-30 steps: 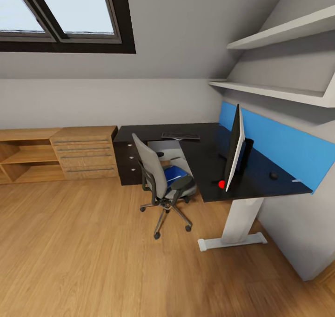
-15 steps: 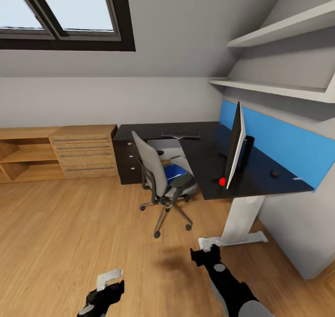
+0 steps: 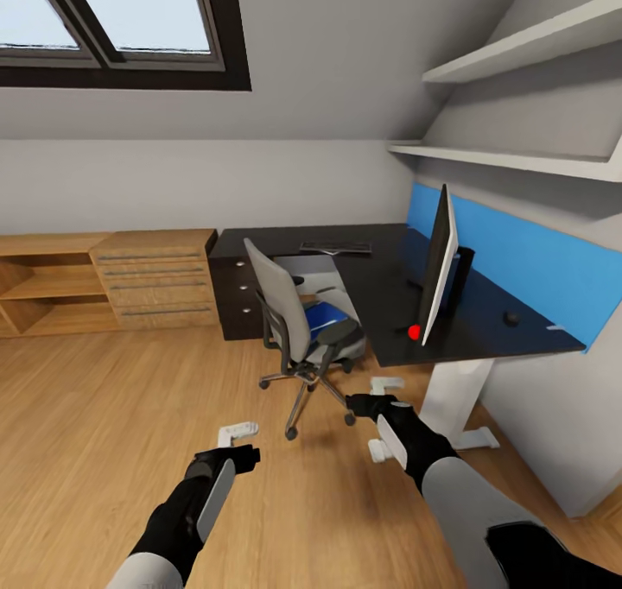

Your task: In the bedroom, organize the workspace by keeping the computer under the desk, ensuring the monitor is on the desk, placing the keyboard on the desk next to the monitor, placing the mouse on the desk next to the keyboard, moving the folder from the swivel chair onto the desk next to the mouse, stacking the notebook on top of the folder with the pen on top of the notebook, and positioning the swivel chair next to the desk.

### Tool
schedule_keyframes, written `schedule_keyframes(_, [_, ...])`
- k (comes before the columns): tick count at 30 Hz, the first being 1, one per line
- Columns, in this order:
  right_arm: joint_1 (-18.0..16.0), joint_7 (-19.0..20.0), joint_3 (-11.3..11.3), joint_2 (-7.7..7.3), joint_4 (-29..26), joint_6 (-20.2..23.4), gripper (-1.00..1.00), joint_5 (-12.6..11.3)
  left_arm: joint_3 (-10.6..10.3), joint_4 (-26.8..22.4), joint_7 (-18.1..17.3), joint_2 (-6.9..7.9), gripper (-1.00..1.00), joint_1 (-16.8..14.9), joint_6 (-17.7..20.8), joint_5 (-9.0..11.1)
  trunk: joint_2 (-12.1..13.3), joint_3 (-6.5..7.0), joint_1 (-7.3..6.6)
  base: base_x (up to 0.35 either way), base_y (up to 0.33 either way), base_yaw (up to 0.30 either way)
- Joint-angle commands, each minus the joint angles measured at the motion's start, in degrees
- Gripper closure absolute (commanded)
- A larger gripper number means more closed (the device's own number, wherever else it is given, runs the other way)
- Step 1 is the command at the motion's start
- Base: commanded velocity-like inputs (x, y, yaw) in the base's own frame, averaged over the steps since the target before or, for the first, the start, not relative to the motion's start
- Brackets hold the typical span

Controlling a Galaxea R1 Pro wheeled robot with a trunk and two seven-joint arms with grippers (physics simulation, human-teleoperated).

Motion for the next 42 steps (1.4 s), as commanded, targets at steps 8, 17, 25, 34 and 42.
schedule_keyframes(8, [-1.0,-0.5,0.7,0.02,1.3,0.6,-1.0,-1.5,-0.2,-1.2,0.7,1.33,-1.0,-0.8,-2.7,0.5,-3.3,-1.5,1.76,0.0,0.0,0.0])
schedule_keyframes(17, [-1.0,-0.6,0.9,0.18,0.1,0.6,-1.0,-1.6,-0.2,-35.1,1.1,2.25,-1.0,14.1,-3.0,0.5,-6.9,-3.12,3.74,0.0,0.0,0.0])
schedule_keyframes(25, [-1.0,-0.6,1.0,0.59,-0.3,0.7,-1.0,-1.7,-0.2,-41.1,1.2,2.26,-1.0,19.3,1.0,0.5,-10.1,-4.55,5.5,0.0,0.0,0.0])
schedule_keyframes(34, [-0.9,-1.0,0.8,2.74,-0.6,0.5,-1.0,-2.0,-0.2,-41.7,1.2,2.26,-1.0,20.1,2.3,0.5,-13.7,-6.17,7.47,0.0,0.0,0.0])
schedule_keyframes(42, [-0.6,-3.2,0.9,3.13,-0.6,-5.8,-1.0,-1.8,-0.2,-41.0,1.2,2.21,-1.0,20.1,2.3,0.5,-16.9,-7.61,9.23,0.0,0.0,0.099])
